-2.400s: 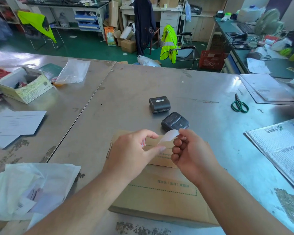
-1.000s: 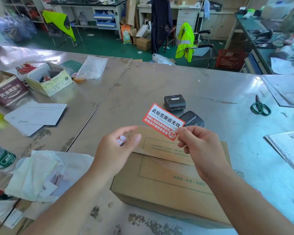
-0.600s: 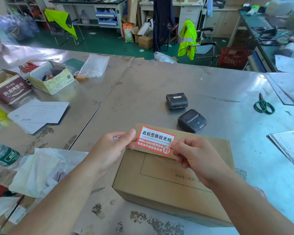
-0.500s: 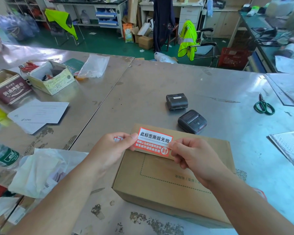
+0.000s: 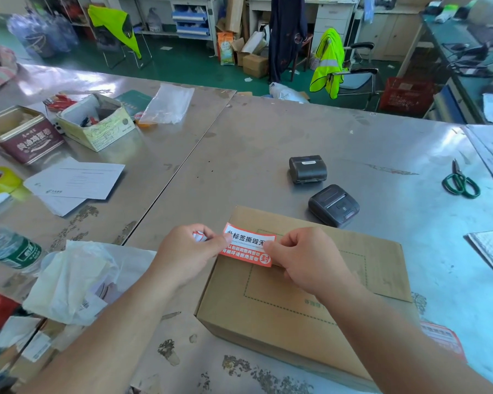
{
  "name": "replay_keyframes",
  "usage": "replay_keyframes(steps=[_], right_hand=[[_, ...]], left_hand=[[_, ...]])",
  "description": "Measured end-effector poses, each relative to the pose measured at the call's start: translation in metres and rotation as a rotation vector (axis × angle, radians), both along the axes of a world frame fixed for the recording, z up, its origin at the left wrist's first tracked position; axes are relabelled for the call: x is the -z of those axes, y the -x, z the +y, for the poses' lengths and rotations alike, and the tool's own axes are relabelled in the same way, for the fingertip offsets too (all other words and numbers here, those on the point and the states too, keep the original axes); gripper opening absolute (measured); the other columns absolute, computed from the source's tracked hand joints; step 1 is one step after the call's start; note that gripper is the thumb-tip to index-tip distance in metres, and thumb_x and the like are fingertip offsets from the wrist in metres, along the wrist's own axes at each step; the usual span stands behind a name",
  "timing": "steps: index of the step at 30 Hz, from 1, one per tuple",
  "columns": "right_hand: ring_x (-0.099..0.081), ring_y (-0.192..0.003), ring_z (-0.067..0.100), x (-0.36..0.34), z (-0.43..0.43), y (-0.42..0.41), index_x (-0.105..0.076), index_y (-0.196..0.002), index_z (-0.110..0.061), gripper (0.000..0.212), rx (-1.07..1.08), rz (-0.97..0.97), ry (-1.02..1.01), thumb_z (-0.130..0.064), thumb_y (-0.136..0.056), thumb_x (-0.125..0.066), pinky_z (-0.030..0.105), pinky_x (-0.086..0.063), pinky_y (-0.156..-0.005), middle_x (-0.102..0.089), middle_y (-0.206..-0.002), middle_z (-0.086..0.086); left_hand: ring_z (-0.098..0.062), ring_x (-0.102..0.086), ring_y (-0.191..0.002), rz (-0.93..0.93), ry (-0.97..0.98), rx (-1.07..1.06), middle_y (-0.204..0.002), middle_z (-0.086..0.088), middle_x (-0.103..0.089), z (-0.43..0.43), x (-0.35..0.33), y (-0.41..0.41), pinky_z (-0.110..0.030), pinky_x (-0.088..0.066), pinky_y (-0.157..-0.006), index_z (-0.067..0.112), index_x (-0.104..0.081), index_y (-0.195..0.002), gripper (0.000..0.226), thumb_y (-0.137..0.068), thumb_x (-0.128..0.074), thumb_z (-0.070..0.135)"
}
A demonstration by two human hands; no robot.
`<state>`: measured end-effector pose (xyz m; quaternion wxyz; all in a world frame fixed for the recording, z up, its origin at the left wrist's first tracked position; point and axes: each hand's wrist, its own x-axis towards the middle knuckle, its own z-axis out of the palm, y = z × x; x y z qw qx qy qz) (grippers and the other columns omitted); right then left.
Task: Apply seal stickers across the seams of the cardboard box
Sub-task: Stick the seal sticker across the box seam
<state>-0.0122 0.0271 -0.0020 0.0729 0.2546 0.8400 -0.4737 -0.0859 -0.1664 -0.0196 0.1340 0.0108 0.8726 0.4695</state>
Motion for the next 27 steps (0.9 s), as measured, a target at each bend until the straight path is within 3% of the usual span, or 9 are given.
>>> replay_keyframes(steps=[7, 13, 21, 27], right_hand=[[-0.049, -0.049, 0.008, 0.007, -0.009, -0.002, -0.061, -0.068, -0.019, 0.031, -0.030, -0.009, -0.211, -0.041, -0.088, -0.069, 0.024, -0.030, -0.044, -0.058, -0.055, -0.006], [-0.060, -0.063, 0.019, 0.013, -0.013, -0.002, -0.061, -0.069, -0.019, 0.030, -0.050, -0.002, -0.320, -0.041, -0.088, -0.066, 0.026, -0.035, -0.047, -0.065, -0.066, -0.002], [-0.065, -0.071, 0.024, 0.014, -0.013, -0.002, -0.060, -0.070, -0.018, 0.030, -0.059, -0.007, -0.332, -0.041, -0.088, -0.066, 0.028, -0.039, -0.052, -0.069, -0.072, 0.001], [-0.061, -0.067, 0.022, 0.014, -0.013, -0.002, -0.055, -0.069, -0.018, 0.032, -0.052, -0.001, -0.327, -0.040, -0.087, -0.069, 0.028, -0.037, -0.049, -0.066, -0.072, 0.000]], left_hand=[[-0.012, -0.040, -0.047, 0.079, 0.145, -0.021, -0.047, 0.008, -0.047, 0.000, 0.013, 0.002, -0.028, -0.029, -0.050, 0.019, -0.058, -0.057, 0.038, -0.074, -0.078, 0.047], [-0.013, -0.042, -0.047, 0.092, 0.214, -0.012, -0.046, 0.007, -0.049, 0.003, 0.011, 0.003, -0.028, -0.030, -0.049, 0.017, -0.058, -0.059, 0.039, -0.073, -0.077, 0.048], [-0.014, -0.041, -0.049, 0.074, 0.264, -0.009, -0.050, 0.006, -0.045, 0.002, 0.011, 0.003, -0.028, -0.027, -0.048, 0.017, -0.054, -0.060, 0.043, -0.073, -0.077, 0.051], [-0.012, -0.051, -0.058, 0.032, 0.233, -0.014, -0.061, 0.006, -0.058, 0.002, 0.015, 0.001, -0.027, -0.032, -0.051, 0.020, -0.060, -0.065, 0.037, -0.074, -0.075, 0.053]])
